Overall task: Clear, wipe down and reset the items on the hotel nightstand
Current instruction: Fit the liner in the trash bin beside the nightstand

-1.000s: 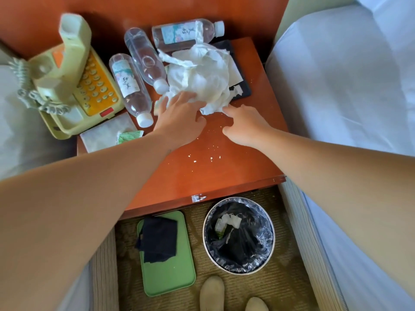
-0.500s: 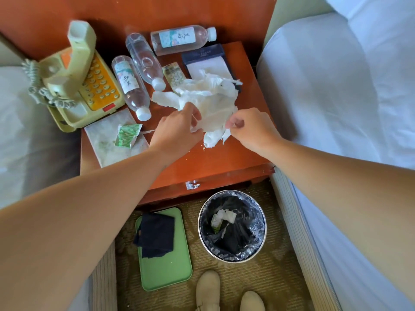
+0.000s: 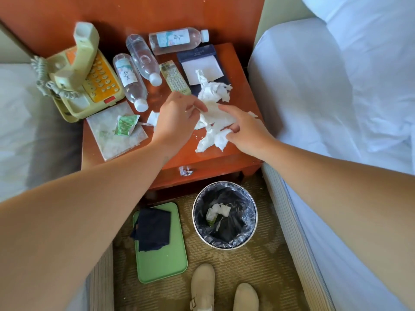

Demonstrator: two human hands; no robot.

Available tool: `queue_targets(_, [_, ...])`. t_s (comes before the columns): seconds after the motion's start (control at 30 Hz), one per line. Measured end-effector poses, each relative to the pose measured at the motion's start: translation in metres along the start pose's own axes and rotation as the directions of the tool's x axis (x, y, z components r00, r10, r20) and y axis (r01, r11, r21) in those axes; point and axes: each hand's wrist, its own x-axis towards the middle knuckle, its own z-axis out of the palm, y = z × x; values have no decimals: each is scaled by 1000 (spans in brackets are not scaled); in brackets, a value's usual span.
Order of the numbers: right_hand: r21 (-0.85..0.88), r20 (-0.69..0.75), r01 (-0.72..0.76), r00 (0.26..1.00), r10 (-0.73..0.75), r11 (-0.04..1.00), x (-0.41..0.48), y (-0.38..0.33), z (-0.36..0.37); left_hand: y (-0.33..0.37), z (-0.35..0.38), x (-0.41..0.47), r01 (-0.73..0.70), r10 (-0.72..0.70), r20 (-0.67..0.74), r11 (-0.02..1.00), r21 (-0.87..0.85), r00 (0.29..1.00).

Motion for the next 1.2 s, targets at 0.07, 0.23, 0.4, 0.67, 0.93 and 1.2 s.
queue_targets(0.07, [-19,-108,16,994,-18,1000,3,-8,2,4,-7,4,-13,11,-38,999,-35,999])
queue_targets(0.23, [18,-374,-42,926,45,999,13,-21,-2,2,-22,8,-41,35,-84,997,-64,996])
queue_targets(0.4, [126,-378,-84,917,126,988,8,-17,0,-18,-17,-12,0,3,73,999,-33,997])
queue_targets(0.67, [367,-144,-131,970,196,921,-37,17,25,-19,20,-71,-94,105,202,993,-64,974])
queue_targets(0.93, [315,7,-255,964,266,914,-85,73,64,-48,66,-137,2,-3,382,1000,4,924])
queue_targets(1.2, [58,112,-332,939,325,941,-111,117,104,-68,96,-168,33,-114,520,986,162,847])
